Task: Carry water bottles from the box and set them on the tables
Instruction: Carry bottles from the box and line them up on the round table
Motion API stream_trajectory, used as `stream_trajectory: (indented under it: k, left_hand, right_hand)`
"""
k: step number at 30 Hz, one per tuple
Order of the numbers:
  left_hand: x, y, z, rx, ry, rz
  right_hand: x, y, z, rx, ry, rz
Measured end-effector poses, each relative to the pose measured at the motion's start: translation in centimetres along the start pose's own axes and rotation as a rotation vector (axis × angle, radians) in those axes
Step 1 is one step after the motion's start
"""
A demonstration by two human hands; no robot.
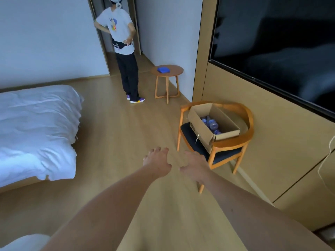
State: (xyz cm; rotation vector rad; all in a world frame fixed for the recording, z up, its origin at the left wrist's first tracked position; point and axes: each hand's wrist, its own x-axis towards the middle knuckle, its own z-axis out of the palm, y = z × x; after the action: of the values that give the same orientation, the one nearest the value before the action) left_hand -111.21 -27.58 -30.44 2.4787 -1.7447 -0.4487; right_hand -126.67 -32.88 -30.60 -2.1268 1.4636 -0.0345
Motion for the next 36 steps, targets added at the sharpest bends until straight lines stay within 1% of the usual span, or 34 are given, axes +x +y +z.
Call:
stream_trajectory:
  k: [4,9,13,17,22,27,31,36]
  left_hand:
    - [9.6,-0.8,-0.3,-0.030,-0.018,0.071]
    - [22.8,-1.7,-0.8,-0.085,-0.042,0.170]
    - [32.5,-2.0,-1.9,-0.045,-0.100,0.239]
    - [41.1,-0.2,-2.9,-0.020,-0.133,0.317]
    - [49.3,3.6,-1.8,0.022,-0.216,0.420]
    - [57.9,8.3,0.3,0.091,-0.266,0.505]
    - [64.5,11.6,1.8,0.148,-0.330,0.503]
    - [71.0,15.7,3.5,0.195,-0.414,0.508]
  right_hand:
    - [8.2,-0.1,-0.8,-0.014,0.003,0.063]
    - [19.3,-0.6,-2.0,0.015,0.021,0.195]
    - [26.4,-1.0,-3.4,0.083,0.025,0.318]
    - [32.2,0.2,-5.1,0.119,0.053,0.413]
    - [38.9,3.9,-7.1,0.156,0.095,0.532]
    - [47.5,9.8,-8.7,0.233,0.075,0.609]
    - [54.0,15.0,-9.5,0.293,0.044,0.643]
    - [59.2,20.0,-9.4,0.366,-0.032,0.700]
